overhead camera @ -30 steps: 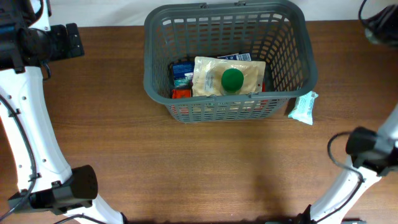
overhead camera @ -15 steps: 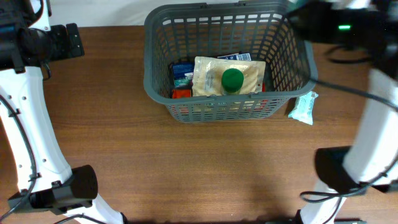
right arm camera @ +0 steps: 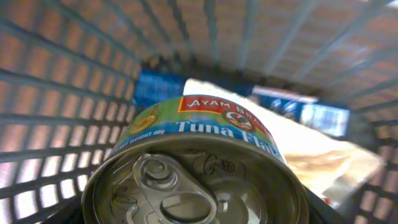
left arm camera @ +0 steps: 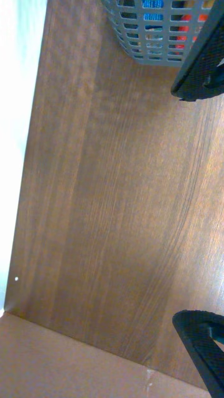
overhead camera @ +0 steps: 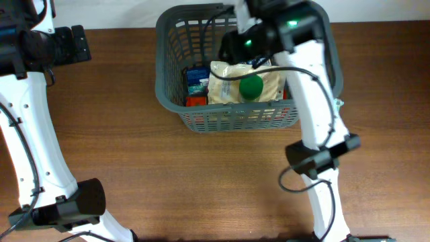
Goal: Pack container
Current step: 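Carry the tuna tin into the basket and release it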
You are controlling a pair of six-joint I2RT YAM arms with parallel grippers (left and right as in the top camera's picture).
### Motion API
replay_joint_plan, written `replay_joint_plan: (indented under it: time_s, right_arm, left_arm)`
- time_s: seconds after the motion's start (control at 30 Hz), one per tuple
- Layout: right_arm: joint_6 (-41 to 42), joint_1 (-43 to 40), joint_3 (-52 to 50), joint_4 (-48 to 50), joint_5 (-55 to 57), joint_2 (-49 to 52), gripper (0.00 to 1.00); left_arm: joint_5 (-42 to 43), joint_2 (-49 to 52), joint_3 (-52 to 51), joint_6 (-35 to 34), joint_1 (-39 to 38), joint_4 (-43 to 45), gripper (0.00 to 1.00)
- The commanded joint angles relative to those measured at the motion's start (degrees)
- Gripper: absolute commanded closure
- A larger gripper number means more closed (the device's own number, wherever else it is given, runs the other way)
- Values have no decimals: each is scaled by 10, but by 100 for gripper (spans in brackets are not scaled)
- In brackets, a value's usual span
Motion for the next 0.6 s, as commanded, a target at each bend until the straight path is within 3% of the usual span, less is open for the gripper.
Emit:
replay_joint_plan:
  time_s: [0.0,0.07,0.17,0.23,0.57]
  right_arm:
    - [-7,26,5,-2,2,14,71]
    - [-7,34,5,-6,1,23,70]
    - [-7,46,-3,-18,1,32,59]
    - [-7,51,-21,-19,5,32,58]
    - [-6,42,-27,-40,76,-8,20]
  left_arm:
    - [6,2,-2,-8,1,-1,1]
    - [6,2,-2,-8,1,0,1]
    - [6,2,-2,-8,1,0,1]
    - [6,2,-2,-8,1,0,1]
    - [6,2,-2,-8,1,0,1]
